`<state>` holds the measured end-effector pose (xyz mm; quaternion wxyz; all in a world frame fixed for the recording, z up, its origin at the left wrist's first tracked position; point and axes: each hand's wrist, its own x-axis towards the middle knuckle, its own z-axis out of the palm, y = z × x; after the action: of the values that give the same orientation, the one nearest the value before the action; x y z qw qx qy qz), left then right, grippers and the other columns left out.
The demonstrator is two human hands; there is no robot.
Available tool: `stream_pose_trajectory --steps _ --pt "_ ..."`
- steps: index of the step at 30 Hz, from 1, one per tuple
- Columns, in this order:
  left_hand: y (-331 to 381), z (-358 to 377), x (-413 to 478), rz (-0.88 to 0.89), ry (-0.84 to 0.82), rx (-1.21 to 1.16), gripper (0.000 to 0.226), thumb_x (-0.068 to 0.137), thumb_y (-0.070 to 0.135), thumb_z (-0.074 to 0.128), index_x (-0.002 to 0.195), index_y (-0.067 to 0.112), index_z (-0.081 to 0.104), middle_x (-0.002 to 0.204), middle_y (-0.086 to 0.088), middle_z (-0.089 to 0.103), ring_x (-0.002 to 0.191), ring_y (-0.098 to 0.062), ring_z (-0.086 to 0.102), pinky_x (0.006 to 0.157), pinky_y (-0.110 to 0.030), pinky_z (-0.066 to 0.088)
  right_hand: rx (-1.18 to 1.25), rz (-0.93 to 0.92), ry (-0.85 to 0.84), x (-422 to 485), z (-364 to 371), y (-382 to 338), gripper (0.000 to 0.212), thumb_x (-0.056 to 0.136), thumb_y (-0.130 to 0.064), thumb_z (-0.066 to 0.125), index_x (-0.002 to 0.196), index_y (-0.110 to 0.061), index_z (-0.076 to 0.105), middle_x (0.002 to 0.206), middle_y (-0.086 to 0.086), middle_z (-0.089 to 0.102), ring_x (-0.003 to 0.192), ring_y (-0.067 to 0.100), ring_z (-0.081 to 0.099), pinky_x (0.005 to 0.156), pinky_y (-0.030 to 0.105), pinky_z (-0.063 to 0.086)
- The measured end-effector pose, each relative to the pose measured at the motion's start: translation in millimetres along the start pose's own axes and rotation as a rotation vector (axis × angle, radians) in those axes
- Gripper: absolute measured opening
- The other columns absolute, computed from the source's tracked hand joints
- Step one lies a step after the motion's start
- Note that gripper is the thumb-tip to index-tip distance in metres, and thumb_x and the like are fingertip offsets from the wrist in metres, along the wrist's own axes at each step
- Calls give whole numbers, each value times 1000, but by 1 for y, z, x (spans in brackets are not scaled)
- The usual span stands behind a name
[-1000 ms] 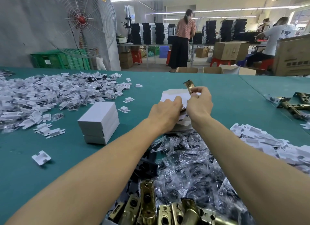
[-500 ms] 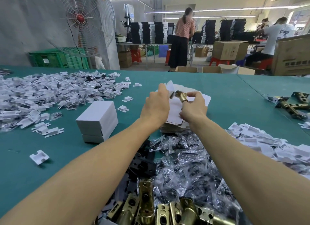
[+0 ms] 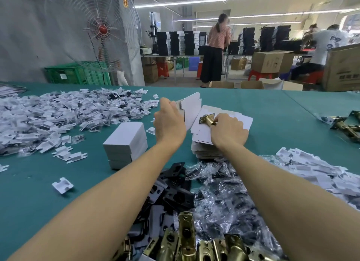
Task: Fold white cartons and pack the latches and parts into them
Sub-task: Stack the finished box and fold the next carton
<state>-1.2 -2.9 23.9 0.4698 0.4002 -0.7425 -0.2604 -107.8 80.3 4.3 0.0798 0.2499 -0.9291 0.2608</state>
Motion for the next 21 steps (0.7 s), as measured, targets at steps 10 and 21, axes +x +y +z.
stream_pose_trajectory --steps 10,21 --pt "9 -36 -41 540 165 29 31 107 28 33 88 9 49 57 8 42 42 -14 35 42 -22 15 578 -163 16 -28 -29 -9 58 96 -63 22 94 -17 58 106 12 66 91 30 54 78 37 37" --pt "14 -68 -76 473 -177 -54 53 84 62 50 112 18 53 120 1 60 107 -17 55 86 -35 47 1094 -82 -260 -77 -68 14 20 94 -2 53 97 -15 68 92 8 74 79 26 69 65 39 59"
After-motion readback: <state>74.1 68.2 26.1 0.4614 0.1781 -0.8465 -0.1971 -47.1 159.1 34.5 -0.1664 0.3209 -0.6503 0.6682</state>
